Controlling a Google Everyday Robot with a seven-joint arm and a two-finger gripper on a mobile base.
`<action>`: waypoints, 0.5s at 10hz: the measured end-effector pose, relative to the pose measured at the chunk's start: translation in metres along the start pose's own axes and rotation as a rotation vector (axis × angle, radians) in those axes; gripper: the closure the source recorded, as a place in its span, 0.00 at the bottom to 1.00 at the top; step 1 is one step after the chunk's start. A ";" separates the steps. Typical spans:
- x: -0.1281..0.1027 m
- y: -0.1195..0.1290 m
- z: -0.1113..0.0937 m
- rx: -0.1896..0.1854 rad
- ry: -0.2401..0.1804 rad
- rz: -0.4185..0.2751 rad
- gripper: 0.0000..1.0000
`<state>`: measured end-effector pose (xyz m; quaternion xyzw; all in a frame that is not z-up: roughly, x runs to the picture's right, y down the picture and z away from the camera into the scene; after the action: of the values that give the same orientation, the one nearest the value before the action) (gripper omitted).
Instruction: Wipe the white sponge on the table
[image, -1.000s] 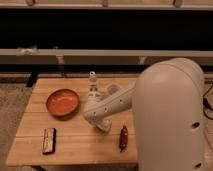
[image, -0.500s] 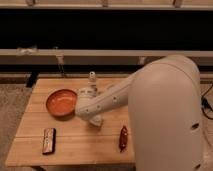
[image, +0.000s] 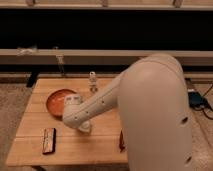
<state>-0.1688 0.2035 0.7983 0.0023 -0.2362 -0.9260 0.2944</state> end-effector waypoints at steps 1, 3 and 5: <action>-0.001 -0.012 0.001 0.021 -0.005 -0.032 0.86; -0.001 -0.032 -0.003 0.053 -0.008 -0.090 0.86; -0.012 -0.048 -0.009 0.083 -0.019 -0.137 0.86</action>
<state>-0.1839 0.2402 0.7682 0.0220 -0.2764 -0.9334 0.2277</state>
